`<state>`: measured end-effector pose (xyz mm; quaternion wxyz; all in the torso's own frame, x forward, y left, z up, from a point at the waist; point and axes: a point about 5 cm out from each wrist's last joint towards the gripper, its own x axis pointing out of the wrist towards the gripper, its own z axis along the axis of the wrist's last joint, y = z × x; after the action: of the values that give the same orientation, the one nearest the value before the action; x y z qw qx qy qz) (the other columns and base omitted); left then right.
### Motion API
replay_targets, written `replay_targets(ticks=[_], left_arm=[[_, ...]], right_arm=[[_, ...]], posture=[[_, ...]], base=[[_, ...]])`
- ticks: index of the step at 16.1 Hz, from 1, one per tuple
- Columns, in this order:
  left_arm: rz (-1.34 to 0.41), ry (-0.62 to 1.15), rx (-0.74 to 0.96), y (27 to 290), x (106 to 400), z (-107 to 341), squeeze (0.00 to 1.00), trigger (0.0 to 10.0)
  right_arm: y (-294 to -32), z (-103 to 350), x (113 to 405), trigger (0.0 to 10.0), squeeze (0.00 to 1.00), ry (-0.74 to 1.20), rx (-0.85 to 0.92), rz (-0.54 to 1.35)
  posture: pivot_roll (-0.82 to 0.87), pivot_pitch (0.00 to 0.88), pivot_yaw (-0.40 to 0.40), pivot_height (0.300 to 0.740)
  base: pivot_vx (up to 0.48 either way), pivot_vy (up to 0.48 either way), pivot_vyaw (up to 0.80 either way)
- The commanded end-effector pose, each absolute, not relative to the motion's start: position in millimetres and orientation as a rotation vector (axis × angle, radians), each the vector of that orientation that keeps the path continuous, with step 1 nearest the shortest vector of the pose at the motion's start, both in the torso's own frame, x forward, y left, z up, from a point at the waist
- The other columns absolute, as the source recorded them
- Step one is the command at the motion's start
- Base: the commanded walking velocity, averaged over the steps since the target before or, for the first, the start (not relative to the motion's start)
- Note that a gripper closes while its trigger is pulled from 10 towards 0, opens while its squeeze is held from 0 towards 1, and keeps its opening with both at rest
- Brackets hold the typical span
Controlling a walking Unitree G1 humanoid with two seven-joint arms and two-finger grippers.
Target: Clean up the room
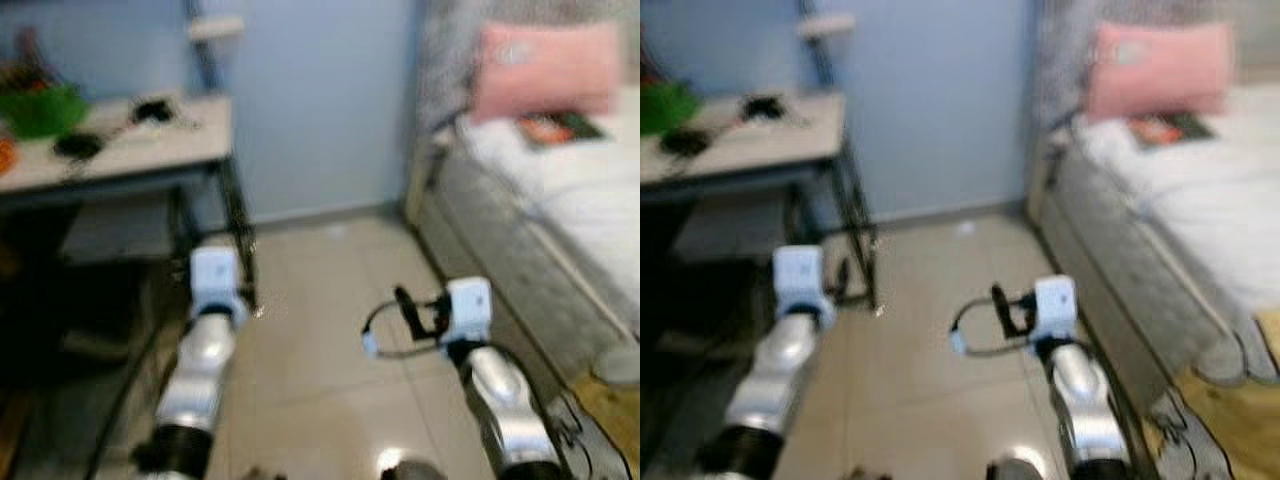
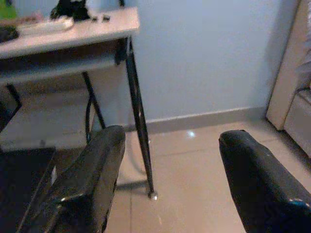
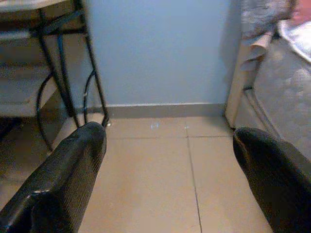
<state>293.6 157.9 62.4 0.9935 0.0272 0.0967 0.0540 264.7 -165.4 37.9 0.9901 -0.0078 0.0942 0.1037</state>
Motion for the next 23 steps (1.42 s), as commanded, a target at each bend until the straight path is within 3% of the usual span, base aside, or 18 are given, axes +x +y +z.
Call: replay_targets(ticks=[1, 15, 16, 18, 19, 20, 23], left_arm=[[0.079, 0.188, 0.042, 150, 296, 65, 0.00, 10.0], [0.049, 0.178, 0.043, 146, 299, 65, 0.00, 10.0], [0.037, 0.205, 0.038, 146, 296, 62, 0.00, 10.0], [-0.082, 0.273, 0.026, 146, 263, 42, 0.00, 10.0], [-0.123, 0.231, -0.037, 136, 258, 47, 0.00, 10.0], [-0.102, 0.187, -0.064, 126, 267, 56, 0.00, 10.0], [-0.108, 0.180, -0.037, 130, 272, 61, 0.00, 10.0]], right_arm=[[-173, 37, 264, 10.0, 0.00, 0.195, -0.021, 0.191], [-172, 34, 263, 10.0, 0.00, 0.205, -0.042, 0.192], [-175, 31, 257, 10.0, 0.00, 0.214, -0.046, 0.189], [-186, 21, 221, 10.0, 0.00, 0.273, -0.093, 0.231], [-196, 18, 214, 10.0, 0.00, 0.295, -0.097, 0.217], [-195, 23, 222, 10.0, 0.00, 0.278, -0.103, 0.235], [-187, 25, 230, 10.0, 0.00, 0.268, -0.089, 0.251]], posture=[[-0.17, 0.000, 0.089, 0.695], [-0.17, 0.000, 0.090, 0.695], [-0.16, 0.000, 0.087, 0.695], [-0.16, 0.000, 0.078, 0.695], [-0.16, 0.000, 0.073, 0.695], [-0.16, 0.000, 0.063, 0.695], [-0.16, 0.000, 0.061, 0.695]], base=[[0.458, 0.000, 0.00], [0.461, 0.000, 0.21], [0.000, 0.000, 0.00], [0.000, 0.000, 0.00], [0.000, 0.000, 0.00], [0.000, 0.000, 0.00], [0.000, 0.000, 0.00]])
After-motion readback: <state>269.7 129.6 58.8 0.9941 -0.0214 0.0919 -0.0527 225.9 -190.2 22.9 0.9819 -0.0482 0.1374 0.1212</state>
